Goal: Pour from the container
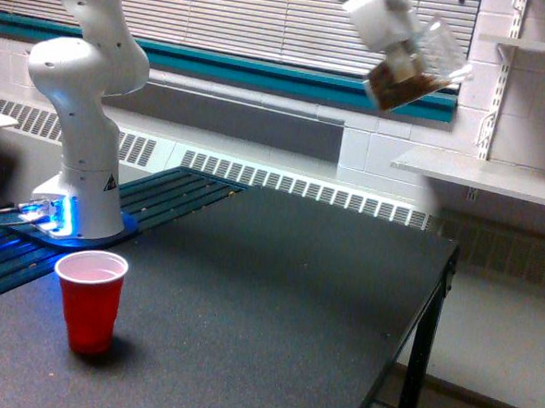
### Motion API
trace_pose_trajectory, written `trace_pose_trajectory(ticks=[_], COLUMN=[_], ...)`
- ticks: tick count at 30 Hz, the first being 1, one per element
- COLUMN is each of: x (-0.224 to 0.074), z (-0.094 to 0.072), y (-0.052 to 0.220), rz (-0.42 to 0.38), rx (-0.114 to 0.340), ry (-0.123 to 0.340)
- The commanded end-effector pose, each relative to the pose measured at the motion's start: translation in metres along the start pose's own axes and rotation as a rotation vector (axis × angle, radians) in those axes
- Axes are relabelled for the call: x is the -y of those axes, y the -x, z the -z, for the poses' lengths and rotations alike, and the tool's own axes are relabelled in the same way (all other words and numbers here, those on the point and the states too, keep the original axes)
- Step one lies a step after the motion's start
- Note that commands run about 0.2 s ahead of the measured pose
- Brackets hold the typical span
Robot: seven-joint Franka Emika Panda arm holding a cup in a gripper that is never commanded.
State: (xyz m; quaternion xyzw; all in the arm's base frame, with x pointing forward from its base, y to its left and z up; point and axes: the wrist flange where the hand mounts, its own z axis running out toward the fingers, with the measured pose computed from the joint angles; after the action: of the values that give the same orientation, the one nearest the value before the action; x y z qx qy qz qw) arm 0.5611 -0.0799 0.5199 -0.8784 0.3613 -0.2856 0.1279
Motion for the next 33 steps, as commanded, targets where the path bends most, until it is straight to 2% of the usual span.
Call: trace_pose_trajectory(ticks=[1,10,19,30,33], x=[-0.058,-0.129,-0.202,-0.286,-0.305], z=[0.008,0.013,0.025,0.043,0.046], y=[-0.021,-0.024,-0.020,0.004,0.016], rz=[0.026,0.003,-0.038,-0.100,-0.110], rx=[-0.044,-0.058,-0.072,-0.080,-0.069], ry=[0.050,0.116,0.181,0.254,0.275])
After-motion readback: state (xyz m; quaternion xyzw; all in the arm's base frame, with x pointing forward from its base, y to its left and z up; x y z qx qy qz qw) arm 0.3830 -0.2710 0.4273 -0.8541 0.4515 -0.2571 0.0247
